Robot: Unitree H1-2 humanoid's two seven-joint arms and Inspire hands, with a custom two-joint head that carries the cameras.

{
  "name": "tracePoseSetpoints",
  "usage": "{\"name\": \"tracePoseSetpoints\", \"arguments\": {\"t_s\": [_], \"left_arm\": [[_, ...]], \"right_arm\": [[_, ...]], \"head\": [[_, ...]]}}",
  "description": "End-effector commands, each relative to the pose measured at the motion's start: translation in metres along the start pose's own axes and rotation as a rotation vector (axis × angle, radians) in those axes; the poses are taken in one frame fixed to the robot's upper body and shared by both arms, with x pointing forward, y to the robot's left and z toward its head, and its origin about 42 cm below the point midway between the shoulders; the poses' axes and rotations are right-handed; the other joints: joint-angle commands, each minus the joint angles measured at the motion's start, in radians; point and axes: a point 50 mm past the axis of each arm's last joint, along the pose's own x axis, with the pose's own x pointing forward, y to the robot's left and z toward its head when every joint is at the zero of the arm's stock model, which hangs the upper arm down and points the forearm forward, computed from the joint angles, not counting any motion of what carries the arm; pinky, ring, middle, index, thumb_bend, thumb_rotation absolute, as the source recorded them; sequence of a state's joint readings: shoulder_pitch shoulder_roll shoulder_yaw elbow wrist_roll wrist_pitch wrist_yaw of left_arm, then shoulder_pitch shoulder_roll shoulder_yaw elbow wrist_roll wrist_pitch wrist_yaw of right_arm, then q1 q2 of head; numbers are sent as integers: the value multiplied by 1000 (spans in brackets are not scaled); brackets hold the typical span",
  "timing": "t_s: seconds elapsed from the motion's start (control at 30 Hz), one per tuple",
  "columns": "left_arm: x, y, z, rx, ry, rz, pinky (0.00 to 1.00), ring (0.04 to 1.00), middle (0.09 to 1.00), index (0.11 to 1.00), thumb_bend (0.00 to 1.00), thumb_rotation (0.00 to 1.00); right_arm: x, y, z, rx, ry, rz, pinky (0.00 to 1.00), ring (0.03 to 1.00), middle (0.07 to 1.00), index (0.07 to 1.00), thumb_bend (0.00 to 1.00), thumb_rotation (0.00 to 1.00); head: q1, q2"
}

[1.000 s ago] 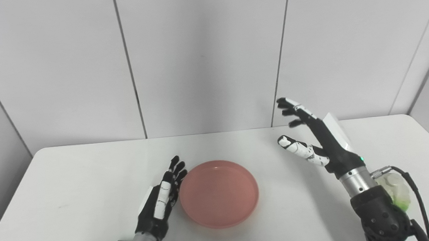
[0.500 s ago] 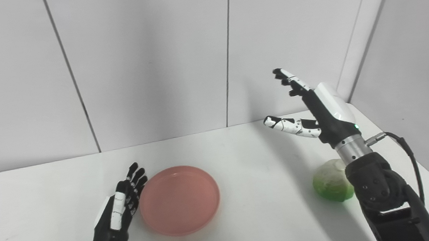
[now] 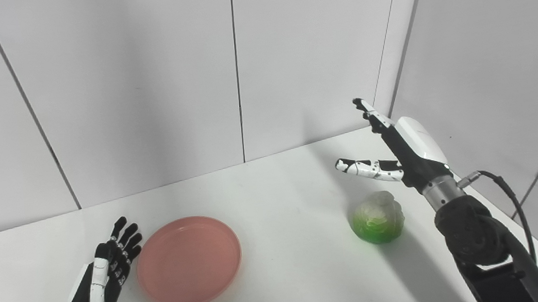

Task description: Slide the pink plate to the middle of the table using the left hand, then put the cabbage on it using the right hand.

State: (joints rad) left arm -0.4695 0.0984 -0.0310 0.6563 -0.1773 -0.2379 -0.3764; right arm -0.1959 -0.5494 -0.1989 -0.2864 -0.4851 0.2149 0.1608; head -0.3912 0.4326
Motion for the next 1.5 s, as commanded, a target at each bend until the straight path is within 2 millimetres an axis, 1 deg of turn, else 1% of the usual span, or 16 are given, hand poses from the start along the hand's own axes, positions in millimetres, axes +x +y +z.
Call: {"name": "tracePoseSetpoints", "arguments": {"t_s": [0.0,0.1,0.3,0.37,0.47,0.57,0.63,0.77,0.8,0.9,1.03,1.13,1.47], "left_arm": [[-48,23,-45,-31,170,78,967,956,962,967,937,972],[-49,24,-45,-44,169,78,976,966,970,976,933,973],[-51,28,-43,-40,170,85,968,963,968,967,943,969],[-52,29,-43,-32,171,87,967,960,966,966,945,972],[-53,31,-42,-32,171,86,969,961,967,967,945,969],[-53,32,-41,-31,177,89,970,961,966,965,937,965],[-54,32,-41,-30,179,91,972,959,963,962,937,963],[-55,34,-40,-35,181,92,974,961,964,965,938,961],[-55,34,-40,-35,180,89,976,963,966,967,931,966],[-55,35,-40,-37,182,87,975,960,965,965,923,971],[-55,36,-41,-39,185,87,976,961,964,968,929,973],[-55,36,-40,-51,184,86,974,962,965,967,935,955],[-57,36,-36,-42,182,84,982,966,969,971,914,972]], "right_arm": [[4,-18,-3,-63,11,-43,797,907,955,984,994,789],[1,-19,-12,-65,52,-28,811,920,967,990,1000,783],[-7,-21,-22,-60,113,-24,797,931,981,1000,1000,755],[-10,-22,-28,-62,127,-20,830,942,980,1000,1000,754],[-13,-22,-33,-46,149,-12,842,944,977,1000,1000,752],[-15,-21,-40,-24,156,7,877,965,986,1000,1000,703],[-18,-20,-44,-18,155,24,882,964,986,1000,1000,705],[-20,-16,-46,26,154,58,875,962,986,1000,1000,688],[-20,-15,-47,39,156,68,875,969,995,1000,1000,651],[-21,-12,-49,61,189,115,884,987,1000,1000,1000,627],[-22,-9,-51,55,224,157,888,986,1000,1000,1000,601],[-22,-6,-53,42,239,174,891,983,1000,1000,1000,565],[-20,2,-60,63,274,204,917,999,1000,1000,1000,538]], "head": [[-3,4],[-10,7],[-23,19],[-24,22],[-28,28],[-28,28],[-31,34],[-32,39],[-32,39],[-32,41],[-34,47],[-34,48],[-35,62]]}}
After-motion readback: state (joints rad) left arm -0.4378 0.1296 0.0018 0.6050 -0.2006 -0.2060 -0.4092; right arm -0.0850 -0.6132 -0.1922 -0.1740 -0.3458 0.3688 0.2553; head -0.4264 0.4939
